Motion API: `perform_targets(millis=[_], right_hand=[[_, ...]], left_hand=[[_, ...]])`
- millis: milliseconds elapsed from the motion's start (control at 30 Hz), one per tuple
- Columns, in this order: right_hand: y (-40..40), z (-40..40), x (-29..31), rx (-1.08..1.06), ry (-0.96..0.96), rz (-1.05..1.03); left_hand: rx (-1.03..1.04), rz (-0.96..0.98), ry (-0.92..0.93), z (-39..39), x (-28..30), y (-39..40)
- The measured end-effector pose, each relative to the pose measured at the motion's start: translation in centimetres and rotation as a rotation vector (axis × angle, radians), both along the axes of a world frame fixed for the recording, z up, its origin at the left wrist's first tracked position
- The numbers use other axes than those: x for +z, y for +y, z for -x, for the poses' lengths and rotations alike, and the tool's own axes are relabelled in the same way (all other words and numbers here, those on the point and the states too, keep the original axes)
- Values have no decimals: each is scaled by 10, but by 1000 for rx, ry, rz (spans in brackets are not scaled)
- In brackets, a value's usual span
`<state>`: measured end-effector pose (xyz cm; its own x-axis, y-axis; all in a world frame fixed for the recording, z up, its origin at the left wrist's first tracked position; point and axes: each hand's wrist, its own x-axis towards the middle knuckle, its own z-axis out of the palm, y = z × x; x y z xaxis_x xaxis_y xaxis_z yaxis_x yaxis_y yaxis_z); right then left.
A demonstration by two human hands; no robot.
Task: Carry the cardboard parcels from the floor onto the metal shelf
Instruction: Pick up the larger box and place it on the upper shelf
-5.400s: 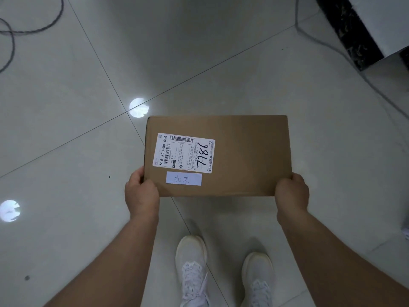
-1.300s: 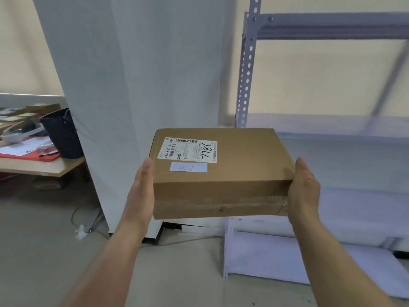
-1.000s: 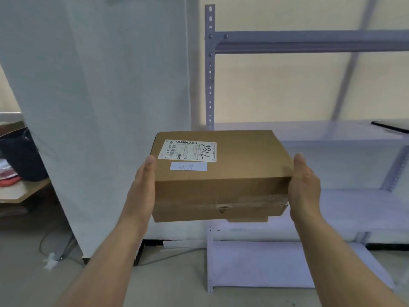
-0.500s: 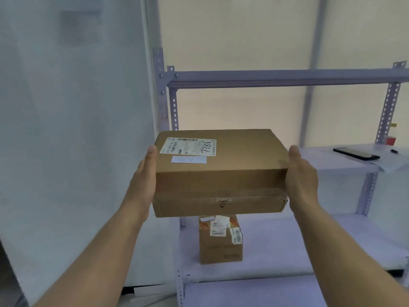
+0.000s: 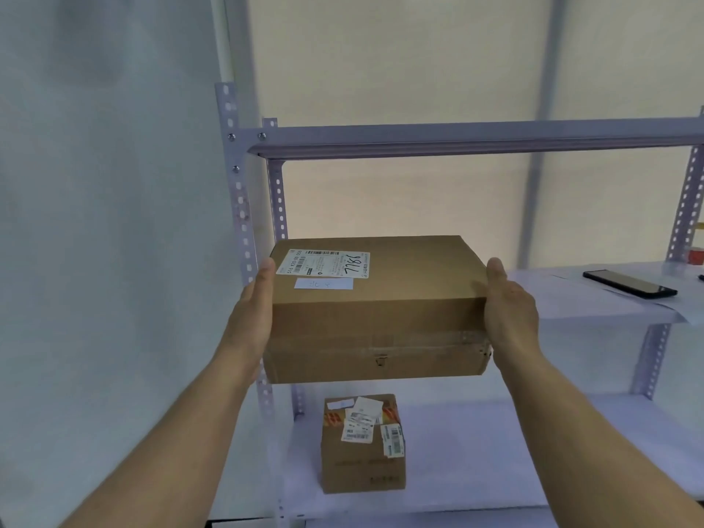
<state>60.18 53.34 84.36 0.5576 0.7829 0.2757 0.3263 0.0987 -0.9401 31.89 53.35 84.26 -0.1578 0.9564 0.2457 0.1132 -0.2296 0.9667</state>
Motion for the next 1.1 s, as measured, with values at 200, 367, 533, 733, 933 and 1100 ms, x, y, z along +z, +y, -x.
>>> perform_targets(millis=[200,367,533,733,933,1100], right_hand=[[40,1,-3,-18,-71,27],[75,7,-6,-27,-67,54],[101,12,-9,-57,-68,91],[128,5,-6,-16,-81,95],[136,-9,-19,183,-106,50],[132,-18,-49,370,-225,195]], left_hand=[[1,50,3,-2,-5,41],[-25,65,-18,4,-2,75],[-32,96,-8,11,-2,109],[13,125,48,10,1,132],[67,84,174,2,-11,132],[29,148,387,15,-31,141]])
